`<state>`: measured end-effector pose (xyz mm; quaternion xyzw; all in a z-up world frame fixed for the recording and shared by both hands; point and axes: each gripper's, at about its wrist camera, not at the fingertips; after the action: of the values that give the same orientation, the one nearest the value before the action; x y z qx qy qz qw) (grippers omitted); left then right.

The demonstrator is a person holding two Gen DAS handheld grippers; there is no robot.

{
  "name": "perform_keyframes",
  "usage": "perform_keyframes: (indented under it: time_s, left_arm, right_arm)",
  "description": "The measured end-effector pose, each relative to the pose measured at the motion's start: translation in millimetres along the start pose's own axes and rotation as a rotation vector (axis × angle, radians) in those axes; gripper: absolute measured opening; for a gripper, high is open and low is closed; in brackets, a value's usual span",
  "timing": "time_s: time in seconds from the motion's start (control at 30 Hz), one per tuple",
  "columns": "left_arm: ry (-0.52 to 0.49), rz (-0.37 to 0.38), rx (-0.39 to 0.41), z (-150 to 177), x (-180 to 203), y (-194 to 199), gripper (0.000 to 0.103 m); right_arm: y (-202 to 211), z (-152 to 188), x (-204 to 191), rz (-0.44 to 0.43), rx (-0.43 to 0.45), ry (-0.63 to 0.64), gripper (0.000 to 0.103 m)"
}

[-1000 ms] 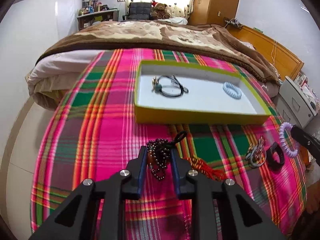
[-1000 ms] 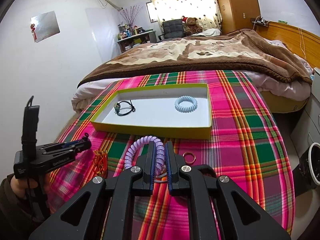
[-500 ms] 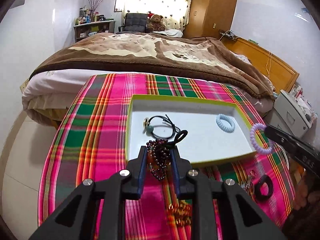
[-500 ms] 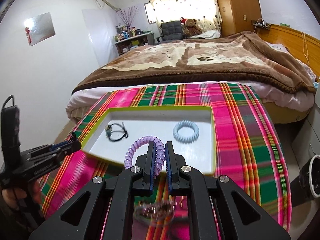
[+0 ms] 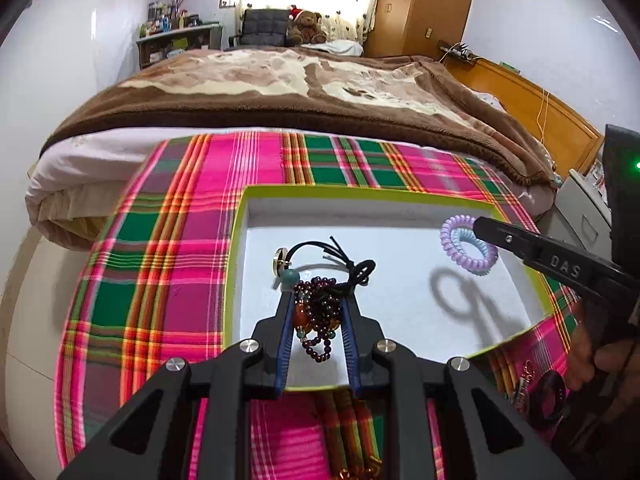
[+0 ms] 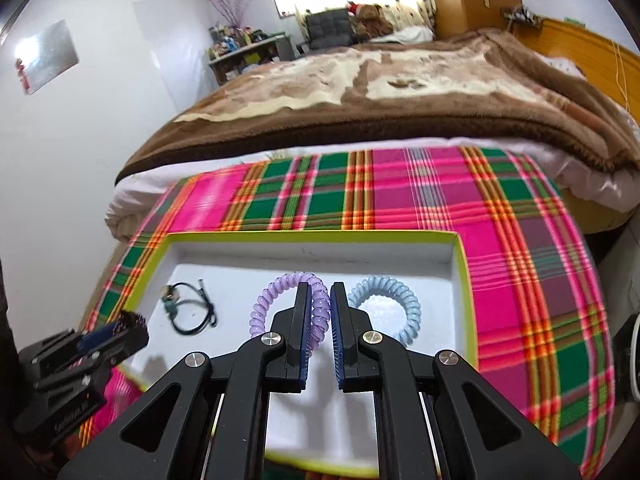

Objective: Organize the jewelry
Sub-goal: 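Carry the lilac hair tie and beaded bracelet into the tray with both grippers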

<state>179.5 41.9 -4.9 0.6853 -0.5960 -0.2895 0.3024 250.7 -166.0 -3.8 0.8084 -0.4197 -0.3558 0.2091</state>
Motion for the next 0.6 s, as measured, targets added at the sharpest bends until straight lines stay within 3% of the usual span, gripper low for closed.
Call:
perform_keyframes:
  time_s: [0.17, 0.6]
  left_arm:
    - [-0.012, -0.006, -0.016, 0, 2, -9, 0.024]
    - [-0.015, -0.046, -0.040, 2, 2, -21, 0.024]
  right_arm:
    - [-20, -6, 10, -0.017, -0.038, -0.048, 0.010]
    - [-41, -10, 11, 0.011, -0.100, -0.032, 0.010]
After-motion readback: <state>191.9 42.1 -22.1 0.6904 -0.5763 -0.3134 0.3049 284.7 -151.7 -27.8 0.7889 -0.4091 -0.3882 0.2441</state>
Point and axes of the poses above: each gripper's, at about its wrist camera, not at the fingertips, and y roughly against the way its jaws point, x to its right, z to its underside, and after that the axes turned 14 degrees about -z, right-handed
